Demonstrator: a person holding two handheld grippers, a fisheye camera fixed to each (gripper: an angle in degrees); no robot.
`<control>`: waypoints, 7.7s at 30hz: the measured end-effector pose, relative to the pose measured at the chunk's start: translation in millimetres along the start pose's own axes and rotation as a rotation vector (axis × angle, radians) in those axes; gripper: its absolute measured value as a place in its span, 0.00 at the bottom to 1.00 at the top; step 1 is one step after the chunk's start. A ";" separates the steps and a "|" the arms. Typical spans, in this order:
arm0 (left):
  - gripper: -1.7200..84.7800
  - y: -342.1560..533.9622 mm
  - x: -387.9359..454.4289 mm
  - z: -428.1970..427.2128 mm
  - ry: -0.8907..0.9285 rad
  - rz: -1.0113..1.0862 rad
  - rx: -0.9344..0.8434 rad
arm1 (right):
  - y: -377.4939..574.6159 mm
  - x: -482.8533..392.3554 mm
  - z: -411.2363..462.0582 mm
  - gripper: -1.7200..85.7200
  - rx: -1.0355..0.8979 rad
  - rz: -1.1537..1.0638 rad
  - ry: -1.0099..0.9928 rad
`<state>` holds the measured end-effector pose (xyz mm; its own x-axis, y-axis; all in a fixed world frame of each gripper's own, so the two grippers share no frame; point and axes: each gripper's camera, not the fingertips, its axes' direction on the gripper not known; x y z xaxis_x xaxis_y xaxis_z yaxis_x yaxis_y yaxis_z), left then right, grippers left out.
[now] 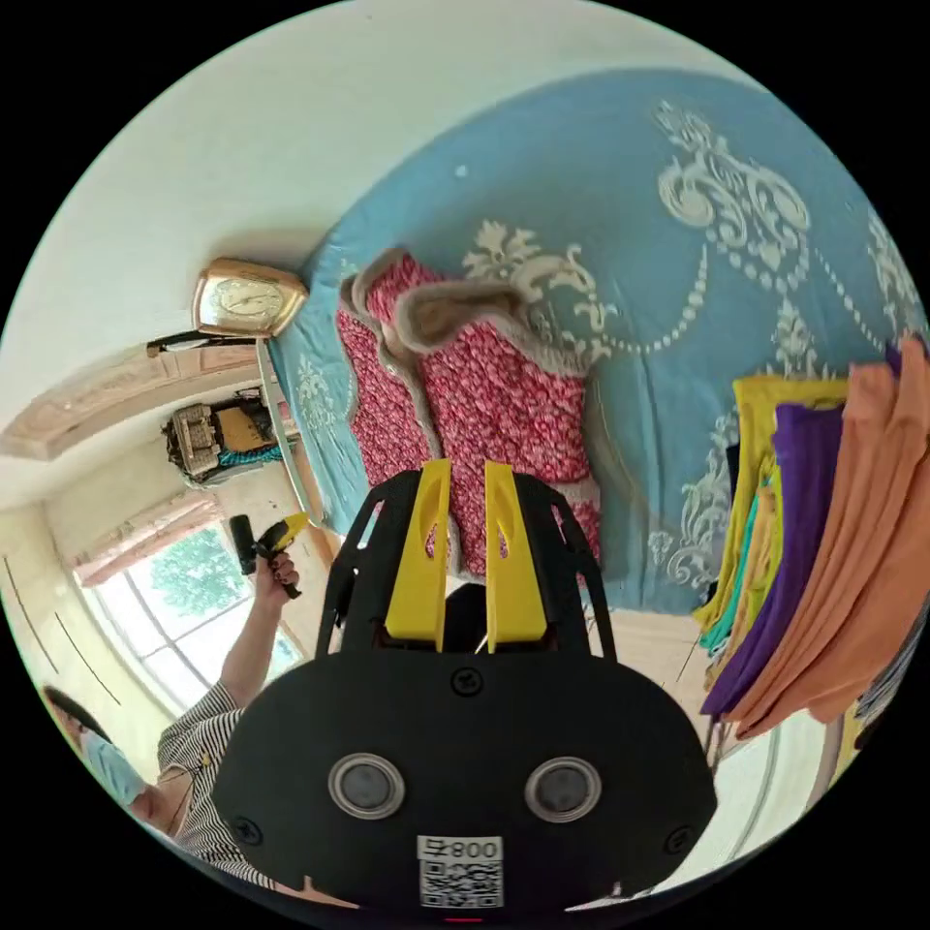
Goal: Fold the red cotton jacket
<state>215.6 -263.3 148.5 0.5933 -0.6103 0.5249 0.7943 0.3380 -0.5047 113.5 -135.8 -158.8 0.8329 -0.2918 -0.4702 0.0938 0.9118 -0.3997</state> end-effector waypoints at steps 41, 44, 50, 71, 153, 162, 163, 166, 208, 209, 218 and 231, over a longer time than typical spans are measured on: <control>0.14 -22.4 -63.0 238.0 -0.535 0.430 -0.274 | -66.8 -126.7 192.1 0.13 -0.044 -0.254 0.219; 0.12 -28.8 -77.9 259.2 -0.647 0.439 -0.288 | -94.8 -140.3 212.7 0.13 -0.059 -0.264 0.213; 0.08 -38.0 -104.3 236.2 -0.544 0.433 -0.292 | -110.5 -162.7 239.3 0.10 -0.103 -0.267 0.297; 0.08 -11.3 -250.8 -78.3 -0.564 -0.037 0.549 | -111.8 -287.0 236.9 0.07 -0.188 -0.625 -0.074; 0.02 -277.7 -183.1 456.5 -0.735 0.757 -0.320 | -106.4 43.6 70.5 0.02 0.104 -0.310 0.347; 0.02 -314.4 -130.8 394.1 -0.662 0.774 -0.059 | -106.8 -19.4 20.2 0.02 0.324 -0.423 0.225; 0.02 -328.7 -128.3 394.9 -0.726 0.754 -0.035 | -123.1 -37.6 25.1 0.02 0.331 -0.466 0.239; 0.02 -355.8 -137.4 406.9 -0.778 0.692 -0.103 | -174.8 -55.5 59.7 0.02 0.256 -0.461 0.396; 0.08 -76.9 -264.7 -154.9 -0.628 -0.198 0.625 | -195.0 -425.6 184.0 0.03 -0.016 -0.898 0.005; 0.08 -77.6 -287.1 -164.0 -0.581 -0.257 0.589 | -191.1 -460.1 205.0 0.03 -0.072 -0.966 -0.006; 0.05 -34.6 -281.7 -144.8 -0.444 -0.198 0.430 | -158.1 -543.8 385.5 0.02 -0.438 -1.077 0.354; 0.14 40.4 -316.2 -218.9 -0.245 -0.354 0.521 | -147.3 -535.2 412.0 0.02 -0.407 -0.973 0.321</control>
<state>31.5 -213.5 -187.9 0.2488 -0.5886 0.7692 0.8690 0.4864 0.0911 -121.5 5.1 475.9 0.3143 -0.9489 0.0274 0.3970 0.1051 -0.9118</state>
